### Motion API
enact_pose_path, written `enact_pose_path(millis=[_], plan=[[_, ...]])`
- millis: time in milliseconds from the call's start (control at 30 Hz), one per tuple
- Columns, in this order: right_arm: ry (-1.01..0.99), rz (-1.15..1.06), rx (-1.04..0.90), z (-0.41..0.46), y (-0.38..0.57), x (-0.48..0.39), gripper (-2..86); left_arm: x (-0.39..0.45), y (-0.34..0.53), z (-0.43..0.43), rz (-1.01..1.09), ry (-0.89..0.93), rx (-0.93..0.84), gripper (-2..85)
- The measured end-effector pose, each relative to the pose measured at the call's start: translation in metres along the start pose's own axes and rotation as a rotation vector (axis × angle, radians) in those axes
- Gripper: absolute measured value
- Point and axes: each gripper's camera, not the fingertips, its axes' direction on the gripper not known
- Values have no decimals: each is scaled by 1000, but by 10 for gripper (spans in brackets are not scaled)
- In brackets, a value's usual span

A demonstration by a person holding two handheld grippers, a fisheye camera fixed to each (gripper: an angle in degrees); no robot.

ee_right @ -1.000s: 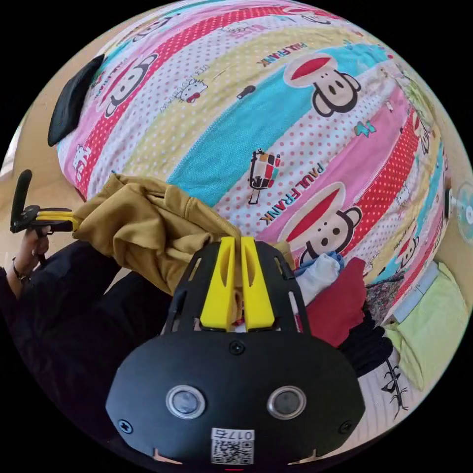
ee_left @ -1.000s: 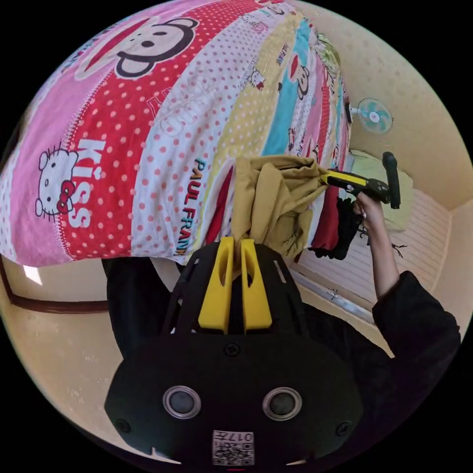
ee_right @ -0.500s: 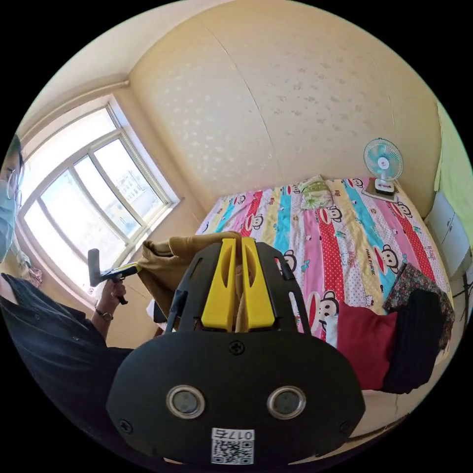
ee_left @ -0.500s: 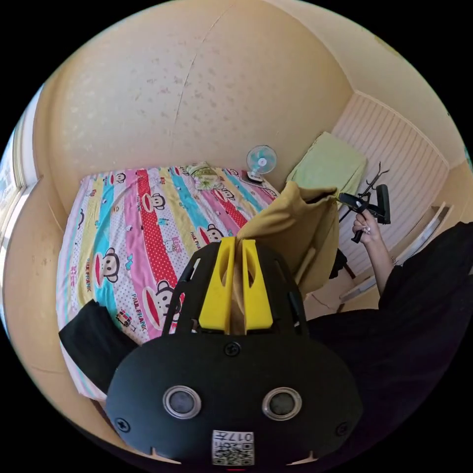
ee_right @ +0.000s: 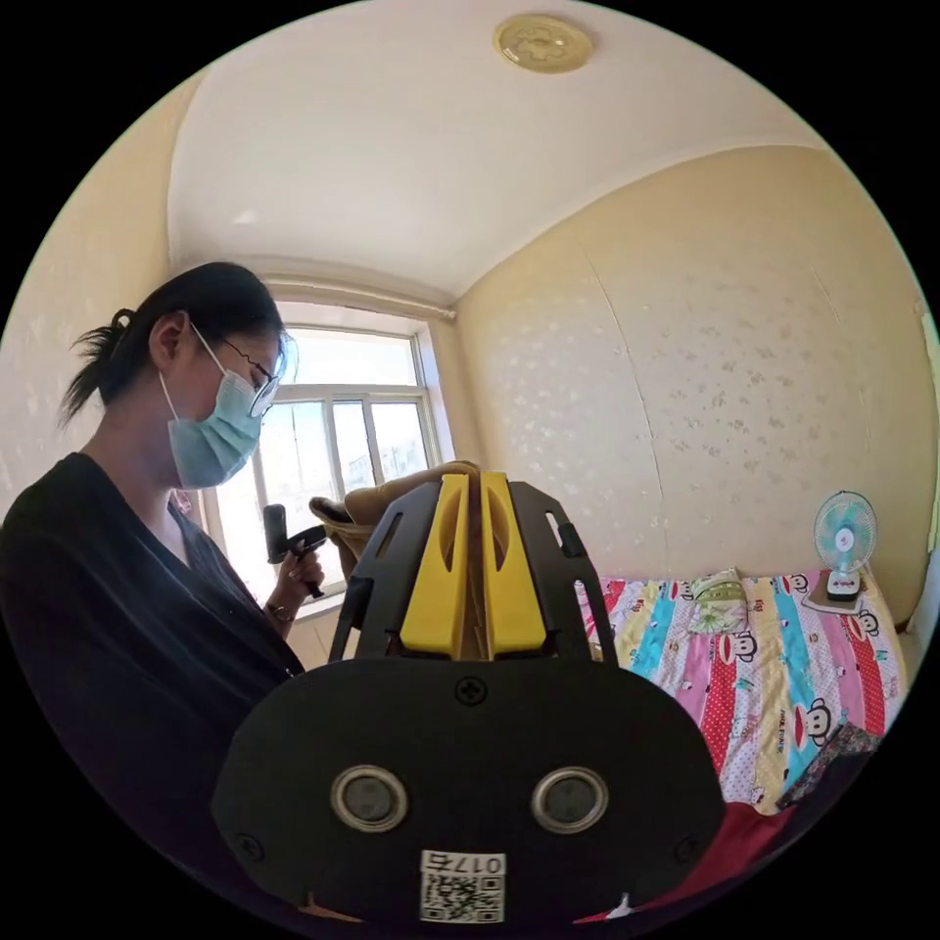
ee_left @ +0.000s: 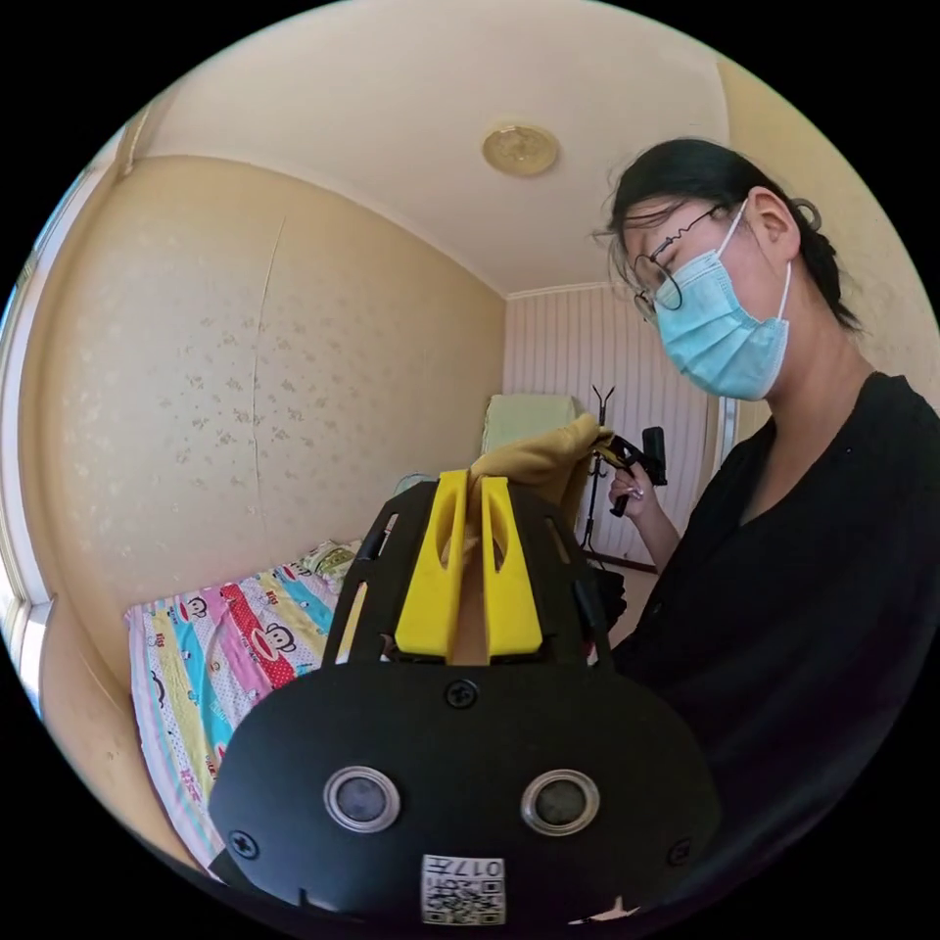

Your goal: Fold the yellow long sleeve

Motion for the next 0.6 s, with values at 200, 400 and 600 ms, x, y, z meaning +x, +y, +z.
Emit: enact_pose_path(millis=[200, 400, 600], plan=[[100, -3, -154, 62, -41, 29, 25, -52, -46, 20, -63, -15, -84, 6], [189, 135, -621, 242, 26, 200, 28, -230, 16, 156, -395, 20, -439, 11], [369, 342, -905, 439, 228, 394, 38, -419, 194, 315, -743, -232, -743, 41]])
